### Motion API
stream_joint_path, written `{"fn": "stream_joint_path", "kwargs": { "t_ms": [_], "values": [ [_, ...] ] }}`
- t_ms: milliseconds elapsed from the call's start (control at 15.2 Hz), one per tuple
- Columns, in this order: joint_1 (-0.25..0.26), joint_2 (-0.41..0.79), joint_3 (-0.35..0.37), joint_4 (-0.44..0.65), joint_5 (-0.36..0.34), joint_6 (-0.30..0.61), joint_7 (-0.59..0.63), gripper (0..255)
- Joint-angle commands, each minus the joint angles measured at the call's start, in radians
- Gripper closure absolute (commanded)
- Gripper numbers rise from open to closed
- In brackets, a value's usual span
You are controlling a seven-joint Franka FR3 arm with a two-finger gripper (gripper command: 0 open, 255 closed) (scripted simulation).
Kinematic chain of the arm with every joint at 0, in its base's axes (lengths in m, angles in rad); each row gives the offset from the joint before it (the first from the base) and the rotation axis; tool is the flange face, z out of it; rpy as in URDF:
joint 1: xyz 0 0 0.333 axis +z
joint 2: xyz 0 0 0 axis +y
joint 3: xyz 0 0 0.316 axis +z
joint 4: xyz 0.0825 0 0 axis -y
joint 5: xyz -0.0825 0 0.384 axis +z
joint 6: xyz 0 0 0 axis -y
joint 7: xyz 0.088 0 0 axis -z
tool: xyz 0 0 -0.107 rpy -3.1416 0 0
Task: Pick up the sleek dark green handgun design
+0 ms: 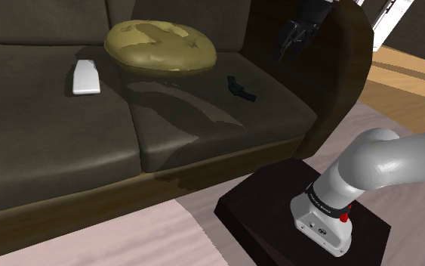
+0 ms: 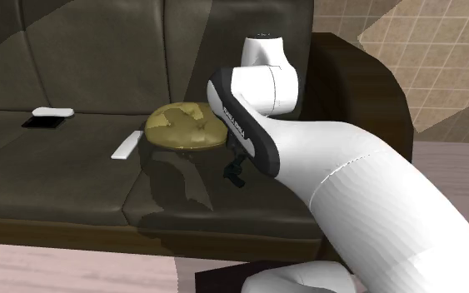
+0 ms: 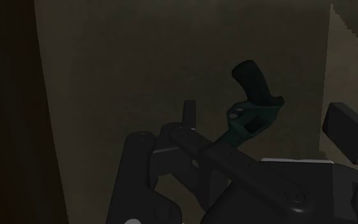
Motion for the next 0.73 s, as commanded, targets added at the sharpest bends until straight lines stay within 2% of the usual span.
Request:
{"fn": "stream_joint_path", "kwargs": {
  "t_ms": [0,660],
  "values": [
    [0.000,0.000,0.000,0.000,0.000,0.000,0.000,0],
    [-0.058,0.367,0.066,0.090,0.064,0.191,0.237,0]
  ]
}}
